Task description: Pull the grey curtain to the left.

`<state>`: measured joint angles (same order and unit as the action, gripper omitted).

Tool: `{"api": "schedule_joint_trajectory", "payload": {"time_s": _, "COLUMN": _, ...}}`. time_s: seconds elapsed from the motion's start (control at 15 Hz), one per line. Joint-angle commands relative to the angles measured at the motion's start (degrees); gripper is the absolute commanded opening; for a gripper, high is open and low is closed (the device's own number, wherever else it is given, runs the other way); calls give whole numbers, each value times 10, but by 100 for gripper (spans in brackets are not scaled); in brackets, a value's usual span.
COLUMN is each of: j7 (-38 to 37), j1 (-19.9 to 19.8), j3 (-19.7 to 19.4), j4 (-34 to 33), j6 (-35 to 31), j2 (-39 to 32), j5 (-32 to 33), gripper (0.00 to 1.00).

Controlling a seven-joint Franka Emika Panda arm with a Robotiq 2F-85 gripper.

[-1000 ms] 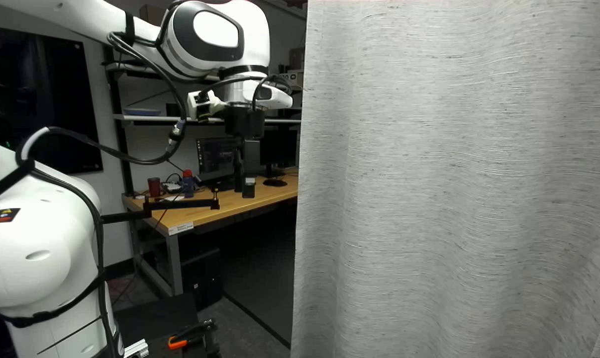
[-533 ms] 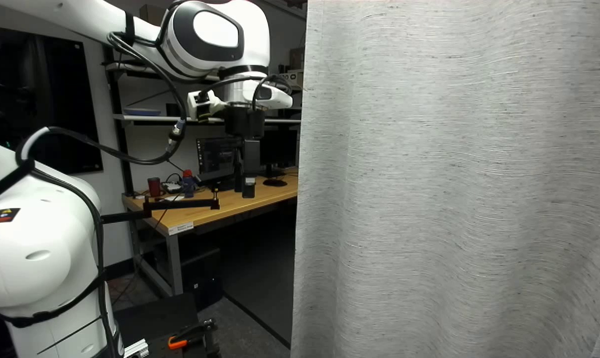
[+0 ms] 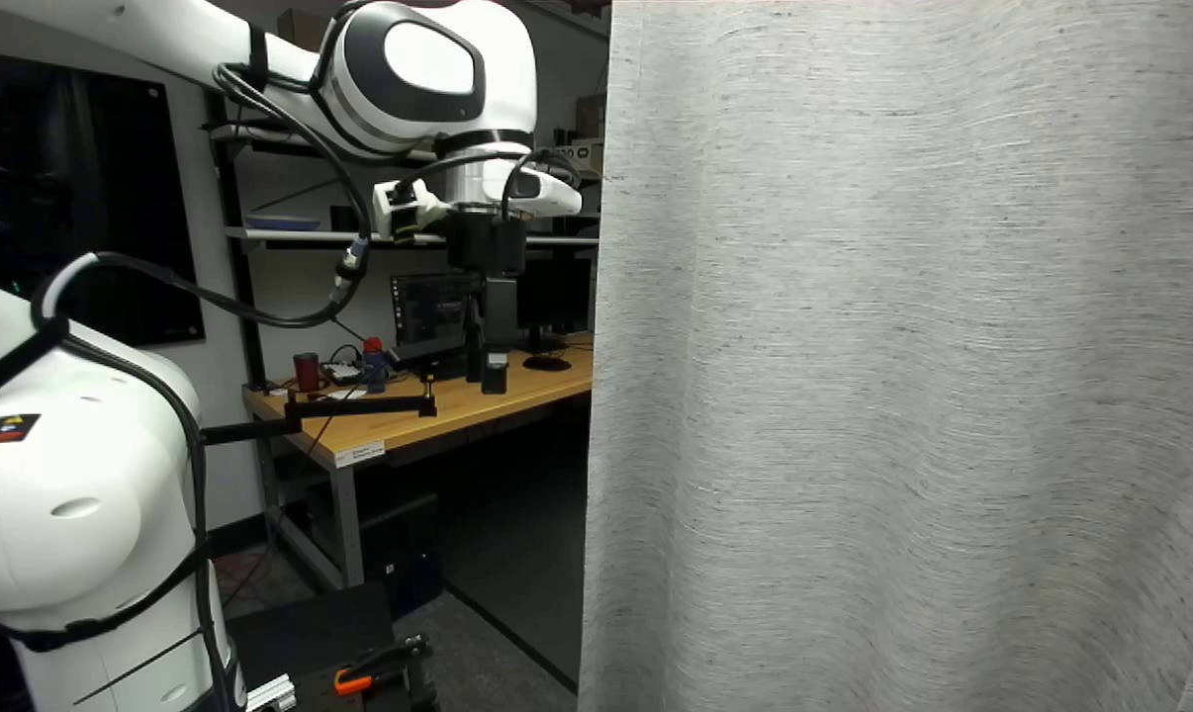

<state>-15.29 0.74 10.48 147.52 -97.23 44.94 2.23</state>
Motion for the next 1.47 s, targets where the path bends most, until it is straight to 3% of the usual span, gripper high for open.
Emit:
{"api": "schedule_joint_trajectory", "payload": {"time_s": 0.0, "j7": -5, "j1": 2, "j3": -1, "j4": -1, "j6": -2, "j2": 0, "j5": 7, "gripper": 100}}
{"api": "schedule_joint_trajectory", "payload": {"time_s": 0.8, "j7": -5, "j1": 26, "j3": 54, "j4": -55, "j6": -77, "j2": -54, "j5": 69, "gripper": 100}}
{"api": "schedule_joint_trajectory", "payload": {"time_s": 1.4, "j7": -9, "j1": 52, "j3": 39, "j4": -107, "j6": -201, "j2": -93, "j5": -6, "gripper": 100}}
